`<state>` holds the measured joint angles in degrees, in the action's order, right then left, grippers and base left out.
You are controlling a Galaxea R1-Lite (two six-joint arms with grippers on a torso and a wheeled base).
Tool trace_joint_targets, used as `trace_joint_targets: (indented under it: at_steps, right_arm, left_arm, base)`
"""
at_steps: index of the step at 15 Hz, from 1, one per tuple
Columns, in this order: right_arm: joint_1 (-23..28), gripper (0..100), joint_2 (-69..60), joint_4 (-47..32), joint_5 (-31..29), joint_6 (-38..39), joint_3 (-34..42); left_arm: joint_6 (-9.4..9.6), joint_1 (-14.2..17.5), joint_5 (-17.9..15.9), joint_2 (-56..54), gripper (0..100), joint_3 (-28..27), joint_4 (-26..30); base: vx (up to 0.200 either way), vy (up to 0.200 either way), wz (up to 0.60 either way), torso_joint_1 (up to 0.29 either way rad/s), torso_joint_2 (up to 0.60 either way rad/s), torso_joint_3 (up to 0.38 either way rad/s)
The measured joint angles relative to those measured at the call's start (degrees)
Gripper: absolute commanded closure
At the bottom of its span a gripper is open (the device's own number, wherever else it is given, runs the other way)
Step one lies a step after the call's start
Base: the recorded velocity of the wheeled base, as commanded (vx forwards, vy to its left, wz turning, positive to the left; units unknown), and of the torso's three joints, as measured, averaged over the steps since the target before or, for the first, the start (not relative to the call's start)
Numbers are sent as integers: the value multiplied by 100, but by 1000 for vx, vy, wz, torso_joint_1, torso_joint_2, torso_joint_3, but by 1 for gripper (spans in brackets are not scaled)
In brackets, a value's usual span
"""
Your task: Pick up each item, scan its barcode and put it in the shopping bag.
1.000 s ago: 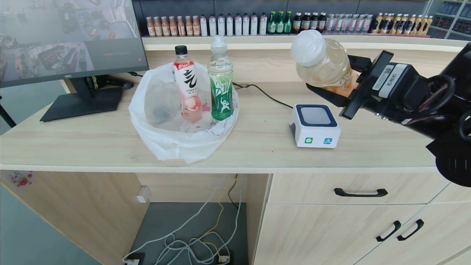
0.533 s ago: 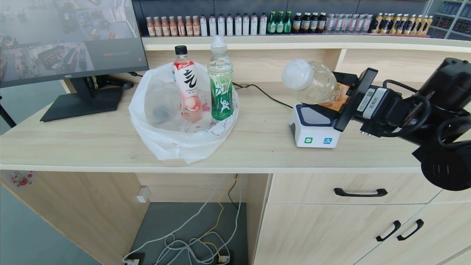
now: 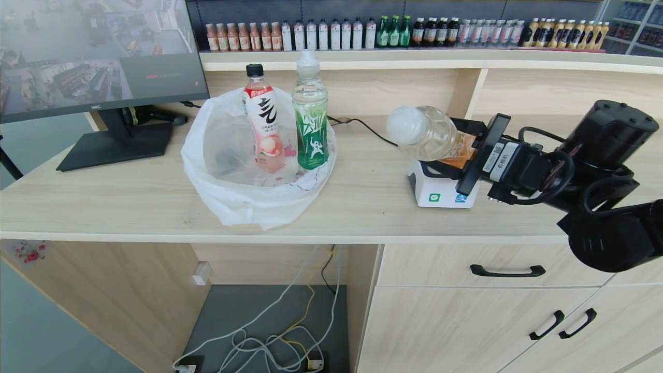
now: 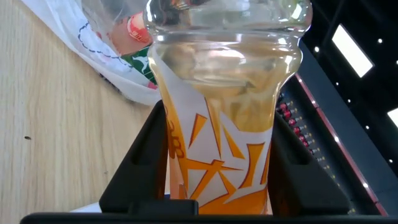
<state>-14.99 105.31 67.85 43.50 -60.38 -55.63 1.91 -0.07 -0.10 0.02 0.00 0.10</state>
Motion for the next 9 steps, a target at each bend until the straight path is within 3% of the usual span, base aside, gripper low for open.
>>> trace_joint_targets:
  at_steps: [9]
  right_arm:
    - [-41, 100, -9, 30, -107, 22, -35]
  left_arm:
    - [0, -2, 0, 0, 0, 0, 0]
  base:
    - [0, 0, 0, 0, 0, 0]
